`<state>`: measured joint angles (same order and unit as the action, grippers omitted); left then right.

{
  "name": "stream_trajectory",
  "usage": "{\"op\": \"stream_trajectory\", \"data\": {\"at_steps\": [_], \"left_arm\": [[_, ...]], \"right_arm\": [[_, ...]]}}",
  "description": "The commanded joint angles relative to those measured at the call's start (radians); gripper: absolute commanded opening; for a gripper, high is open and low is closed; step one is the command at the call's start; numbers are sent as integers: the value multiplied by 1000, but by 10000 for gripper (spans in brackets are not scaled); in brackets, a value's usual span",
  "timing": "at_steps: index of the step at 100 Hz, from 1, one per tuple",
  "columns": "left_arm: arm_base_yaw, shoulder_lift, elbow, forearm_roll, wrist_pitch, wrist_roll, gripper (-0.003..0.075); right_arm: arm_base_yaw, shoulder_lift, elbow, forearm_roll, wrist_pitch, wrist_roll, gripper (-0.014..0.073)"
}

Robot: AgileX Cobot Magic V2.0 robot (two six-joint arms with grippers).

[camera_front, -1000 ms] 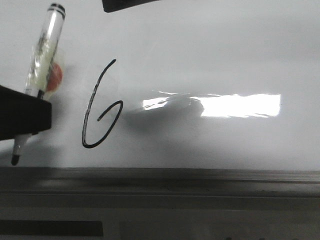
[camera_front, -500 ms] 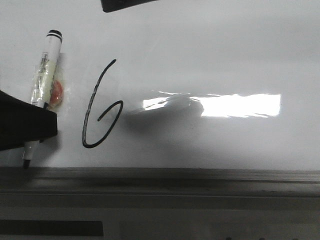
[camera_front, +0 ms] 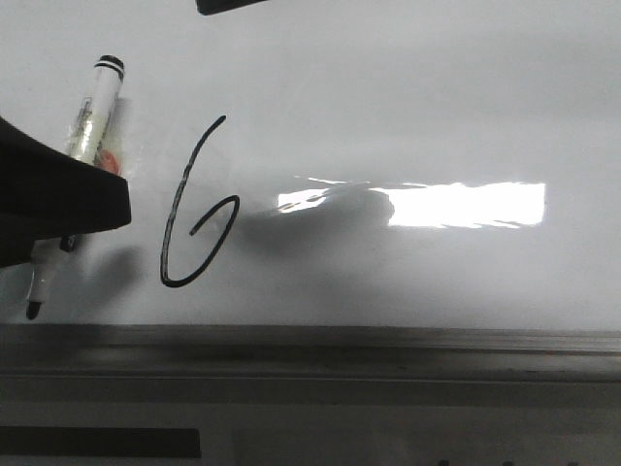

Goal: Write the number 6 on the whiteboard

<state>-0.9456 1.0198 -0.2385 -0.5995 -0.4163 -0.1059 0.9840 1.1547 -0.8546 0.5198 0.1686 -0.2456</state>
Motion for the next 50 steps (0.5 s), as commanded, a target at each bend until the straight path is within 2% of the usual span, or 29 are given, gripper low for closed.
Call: {"op": "stream_trajectory", "data": {"at_steps": [1, 21, 29, 39, 50], "left_arm": [[-2, -13, -26, -9, -63, -4, 378], [-2, -87, -24, -6, -63, 57, 380], [-2, -126, -20, -6, -63, 57, 380], [-2, -180, -18, -6, -58, 83, 380], [-2, -245, -18, -8, -56, 121, 379]], "right_arm": [[-1, -20, -33, 0, -75, -10, 447], [-1, -35, -33, 0, -75, -10, 444], [-1, -50, -33, 0, -75, -10, 396], [-1, -73, -27, 0, -75, -10, 244], [-1, -101, -18, -3, -73, -10, -27]]}}
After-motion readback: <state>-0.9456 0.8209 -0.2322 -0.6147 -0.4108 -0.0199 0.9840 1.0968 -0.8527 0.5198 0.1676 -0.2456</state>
